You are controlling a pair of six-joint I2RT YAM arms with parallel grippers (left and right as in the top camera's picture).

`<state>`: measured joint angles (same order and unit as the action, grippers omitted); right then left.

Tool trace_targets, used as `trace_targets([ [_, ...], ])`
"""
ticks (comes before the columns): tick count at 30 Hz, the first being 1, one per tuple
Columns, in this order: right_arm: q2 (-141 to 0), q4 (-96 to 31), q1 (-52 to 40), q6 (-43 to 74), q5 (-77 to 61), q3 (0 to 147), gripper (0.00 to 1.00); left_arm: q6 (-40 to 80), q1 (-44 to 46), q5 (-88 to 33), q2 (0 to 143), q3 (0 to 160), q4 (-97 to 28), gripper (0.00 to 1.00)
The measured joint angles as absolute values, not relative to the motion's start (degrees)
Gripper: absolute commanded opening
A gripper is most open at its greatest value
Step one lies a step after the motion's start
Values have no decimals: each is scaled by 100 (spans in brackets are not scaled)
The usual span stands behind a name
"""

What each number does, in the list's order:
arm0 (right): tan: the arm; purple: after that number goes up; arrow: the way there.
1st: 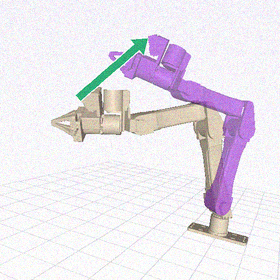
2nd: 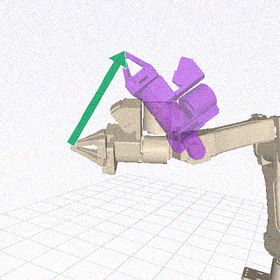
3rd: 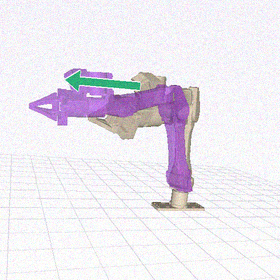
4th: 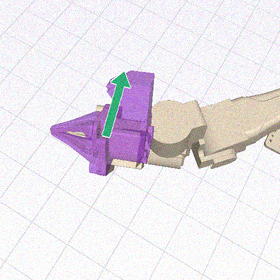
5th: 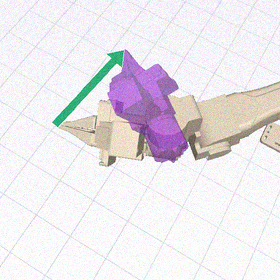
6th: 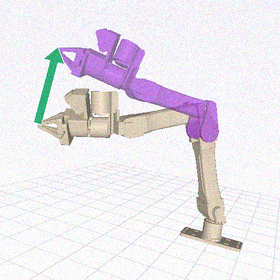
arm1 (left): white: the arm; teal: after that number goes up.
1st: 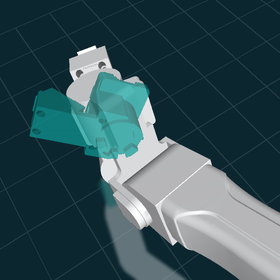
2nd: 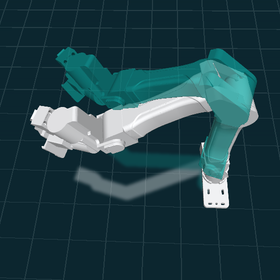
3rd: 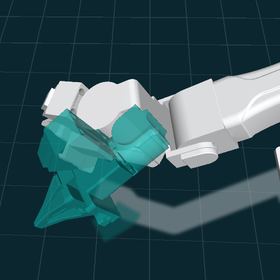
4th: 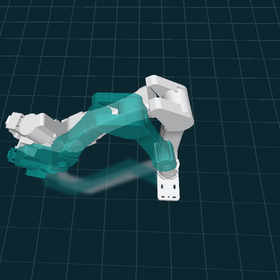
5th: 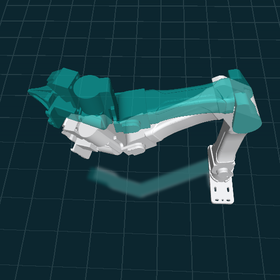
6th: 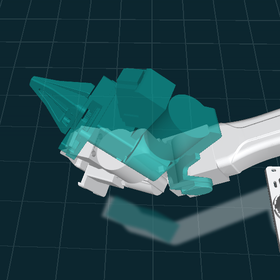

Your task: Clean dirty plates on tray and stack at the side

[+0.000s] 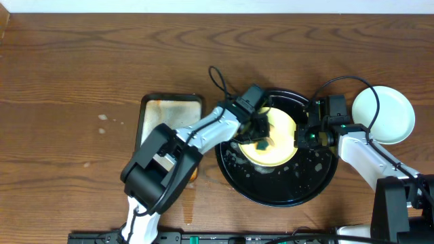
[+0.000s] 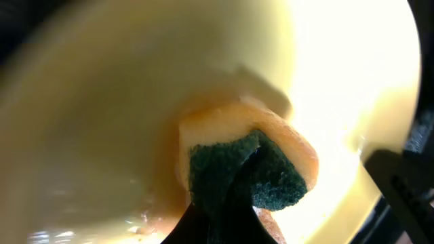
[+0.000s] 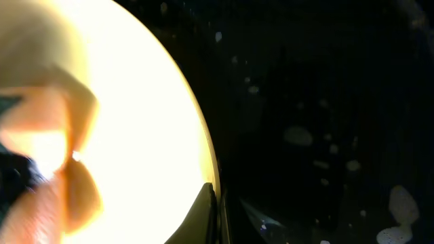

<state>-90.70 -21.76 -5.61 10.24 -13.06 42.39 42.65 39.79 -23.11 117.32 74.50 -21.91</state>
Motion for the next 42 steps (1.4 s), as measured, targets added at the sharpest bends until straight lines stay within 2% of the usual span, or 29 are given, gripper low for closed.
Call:
trace_targets([
  [5, -9070, -2196, -561, 1026, -1302, 4239, 1, 4104, 3909, -1837, 11721, 7675, -2860, 8],
  [15, -9070, -2263, -600, 1028, -1282, 4257, 1, 3758, 3920, -552, 11917, 8901, -4971, 8],
  [22, -9065, -2268, -609, 1028, -1229, 4259, 1, 3704, 3771, 113, 11808, 9157, -5387, 8],
  [28, -8744, -2381, -624, 1000, -902, 4224, 1, 3667, 3627, 213, 10989, 9155, -5765, 8],
  [35, -7629, -2364, -803, 827, -200, 4222, 1, 3594, 2576, 539, 9878, 9159, -6707, 8],
  [42, -7026, -2655, -1409, 805, 395, 4228, 3, 3262, 1708, 659, 9664, 8562, -6687, 8],
])
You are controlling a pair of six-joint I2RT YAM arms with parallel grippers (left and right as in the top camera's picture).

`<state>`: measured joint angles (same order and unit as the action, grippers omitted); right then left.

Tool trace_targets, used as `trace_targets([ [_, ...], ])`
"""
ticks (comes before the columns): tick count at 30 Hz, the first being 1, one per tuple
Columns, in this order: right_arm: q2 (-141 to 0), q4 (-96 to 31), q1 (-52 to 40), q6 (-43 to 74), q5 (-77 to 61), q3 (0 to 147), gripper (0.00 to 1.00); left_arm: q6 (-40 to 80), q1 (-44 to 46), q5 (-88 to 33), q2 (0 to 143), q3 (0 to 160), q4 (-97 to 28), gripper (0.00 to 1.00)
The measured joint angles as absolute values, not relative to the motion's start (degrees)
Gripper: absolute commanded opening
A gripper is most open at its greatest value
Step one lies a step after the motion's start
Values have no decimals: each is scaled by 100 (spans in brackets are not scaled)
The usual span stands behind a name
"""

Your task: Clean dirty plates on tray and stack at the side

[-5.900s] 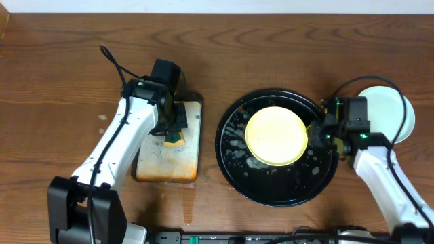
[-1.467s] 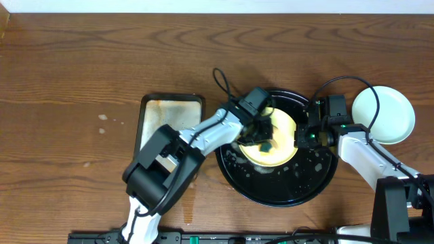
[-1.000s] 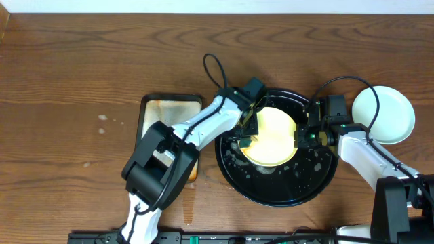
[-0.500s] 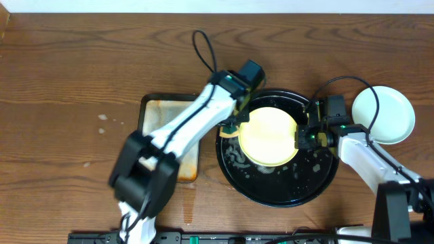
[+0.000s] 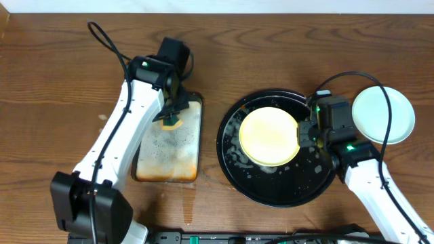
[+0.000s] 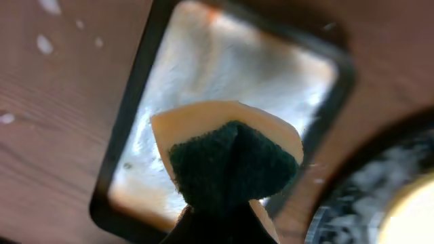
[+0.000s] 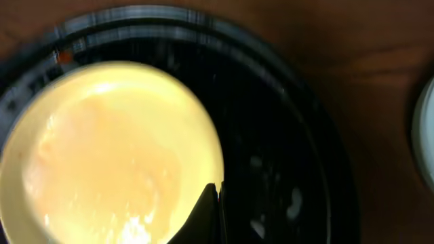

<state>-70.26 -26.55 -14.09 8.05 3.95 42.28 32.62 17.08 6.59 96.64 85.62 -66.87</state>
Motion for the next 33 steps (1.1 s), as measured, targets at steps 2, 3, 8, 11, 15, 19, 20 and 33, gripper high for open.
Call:
trace_targets([
  [2, -7116, -2902, -1413, 808, 395, 4228, 11, 3074, 1614, 639, 9668, 8130, -6552, 9],
  [3, -7201, -2943, -1409, 797, 384, 4226, 13, 2993, 1573, 639, 9686, 7992, -6464, 9],
  [8, -7850, -2886, -1345, 805, -45, 4226, 22, 2759, 1321, 637, 9688, 7301, -5946, 9],
  [11, -8215, -2764, -1247, 808, -211, 4226, 23, 2646, 1245, 633, 9688, 7013, -5760, 9],
  [15, -8488, -2567, -1068, 779, -464, 4226, 31, 2307, 1245, 364, 9690, 6945, -5640, 17],
  [19, -8527, -2440, -915, 711, -735, 4226, 32, 1981, 1247, -82, 9623, 6945, -5594, 42],
  [20, -8549, -2432, -906, 707, -775, 4226, 32, 1896, 1247, -172, 9535, 6945, -5581, 46],
  [33, -9129, -1940, -862, 683, -801, 4237, 1, 1664, 1247, -375, 7791, 6947, -5664, 80],
])
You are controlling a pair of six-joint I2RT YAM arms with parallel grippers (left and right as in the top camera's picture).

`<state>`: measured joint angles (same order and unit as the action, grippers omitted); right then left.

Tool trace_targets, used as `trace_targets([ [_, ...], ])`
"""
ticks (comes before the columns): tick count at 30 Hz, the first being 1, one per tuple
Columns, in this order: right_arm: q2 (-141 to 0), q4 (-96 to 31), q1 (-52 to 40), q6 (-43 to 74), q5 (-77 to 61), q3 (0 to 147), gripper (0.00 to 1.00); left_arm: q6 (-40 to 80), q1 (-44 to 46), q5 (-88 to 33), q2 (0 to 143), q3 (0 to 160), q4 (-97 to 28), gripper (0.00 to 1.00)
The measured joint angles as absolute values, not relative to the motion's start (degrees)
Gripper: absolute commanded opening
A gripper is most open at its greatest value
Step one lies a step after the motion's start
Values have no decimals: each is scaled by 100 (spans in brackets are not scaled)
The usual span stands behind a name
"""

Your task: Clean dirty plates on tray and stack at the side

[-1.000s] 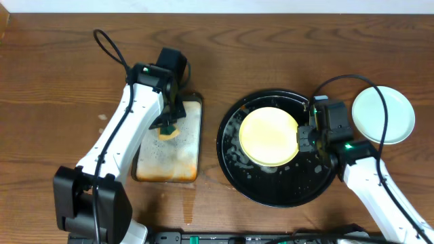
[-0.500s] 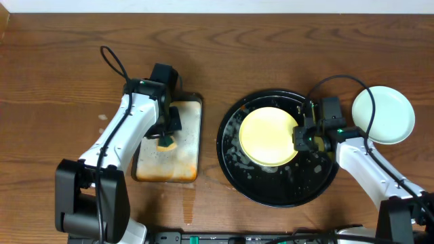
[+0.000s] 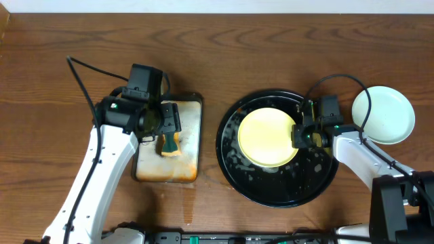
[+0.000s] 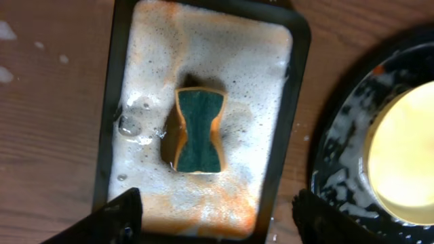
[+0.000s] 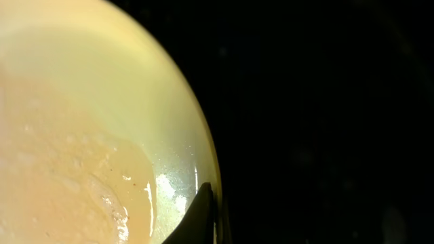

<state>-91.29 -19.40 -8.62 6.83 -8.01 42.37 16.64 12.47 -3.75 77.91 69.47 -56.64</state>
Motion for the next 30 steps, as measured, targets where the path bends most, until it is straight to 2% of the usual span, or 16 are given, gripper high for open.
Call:
trace_targets([
  [6, -8735, -2008, -875, 626, -580, 4237, 1, 1662, 1247, -395, 7784, 6947, -5662, 82],
  [14, -7229, -2198, -1417, 532, 578, 4237, 1, 1664, 1247, -397, 7784, 6947, -5662, 84],
  [18, -6733, -2211, -2224, 403, 1758, 4237, 1, 1664, 1247, -395, 7784, 6947, -5664, 85],
  [20, -6604, -2202, -2622, 303, 2281, 4237, 1, 1662, 1247, -397, 7784, 6947, -5664, 90],
  [30, -6410, -1914, -4757, -729, 5721, 4237, 1, 1649, 1247, -395, 7784, 6947, -5666, 91],
])
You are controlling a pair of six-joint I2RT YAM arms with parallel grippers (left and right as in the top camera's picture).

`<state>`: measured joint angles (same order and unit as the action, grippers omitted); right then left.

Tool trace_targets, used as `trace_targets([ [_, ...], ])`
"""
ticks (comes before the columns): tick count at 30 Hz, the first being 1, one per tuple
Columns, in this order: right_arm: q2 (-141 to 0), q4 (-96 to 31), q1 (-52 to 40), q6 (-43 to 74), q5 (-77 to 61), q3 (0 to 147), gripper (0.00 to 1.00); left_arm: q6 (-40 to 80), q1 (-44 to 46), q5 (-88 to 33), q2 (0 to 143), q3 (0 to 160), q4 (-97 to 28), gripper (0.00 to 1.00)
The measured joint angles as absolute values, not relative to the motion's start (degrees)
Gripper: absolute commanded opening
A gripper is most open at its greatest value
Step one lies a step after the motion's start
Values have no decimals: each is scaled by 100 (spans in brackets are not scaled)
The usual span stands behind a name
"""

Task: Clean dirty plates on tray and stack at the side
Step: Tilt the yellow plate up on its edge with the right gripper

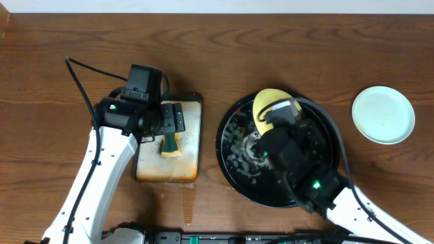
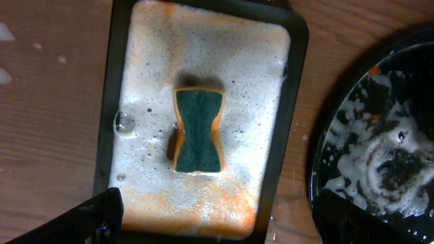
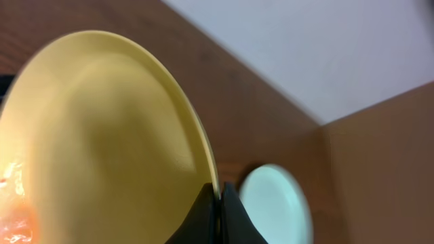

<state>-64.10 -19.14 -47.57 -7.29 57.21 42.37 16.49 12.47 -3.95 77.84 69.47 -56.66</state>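
Observation:
My right gripper (image 3: 218, 195) is shut on the rim of the yellow plate (image 1: 266, 100), which is lifted and tilted on edge over the round black tray (image 1: 229, 169). The plate (image 3: 102, 129) fills the right wrist view, with an orange smear at its lower left. Foam lies in the black tray (image 2: 400, 74). At the right side of the table sits a pale green plate (image 1: 383, 114). My left gripper (image 1: 173, 118) hangs open above the green-and-yellow sponge (image 2: 197, 130), which lies in the soapy rectangular tray (image 2: 285, 135).
The raised right arm (image 1: 298, 163) hides much of the black tray from above. A cable (image 1: 88, 85) loops off the left arm. In the right wrist view a brown cardboard box (image 3: 380, 169) stands beyond the pale plate (image 3: 274, 203).
The yellow plate lay flat in the black tray with my right gripper on its rim; now it is raised and tilted above the tray. My left gripper stays open over the sponge.
My left gripper held the sponge against the yellow plate while the right held its rim. Then the left held the sponge over the soapy tray. Then the sponge lay there, the left gripper open. Now the right holds the plate up off the black tray.

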Motion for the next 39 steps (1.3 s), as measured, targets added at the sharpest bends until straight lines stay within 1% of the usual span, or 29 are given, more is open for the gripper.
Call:
trace_targets([
  [4, -6407, -1846, -5242, -1258, 6514, 4237, 1, 1649, 1247, -397, 7787, 6947, -5662, 90],
  [12, -6407, -1837, -5889, -2110, 7043, 4237, 1, 1649, 1247, -397, 7784, 6947, -5664, 91],
  [22, -6405, -1837, -6014, -2652, 7157, 4237, 1, 1649, 1247, -397, 7784, 6947, -5664, 91],
  [39, -6405, -1837, -6014, -2755, 7179, 4237, 1, 1649, 1247, -397, 7784, 6947, -5664, 91],
])
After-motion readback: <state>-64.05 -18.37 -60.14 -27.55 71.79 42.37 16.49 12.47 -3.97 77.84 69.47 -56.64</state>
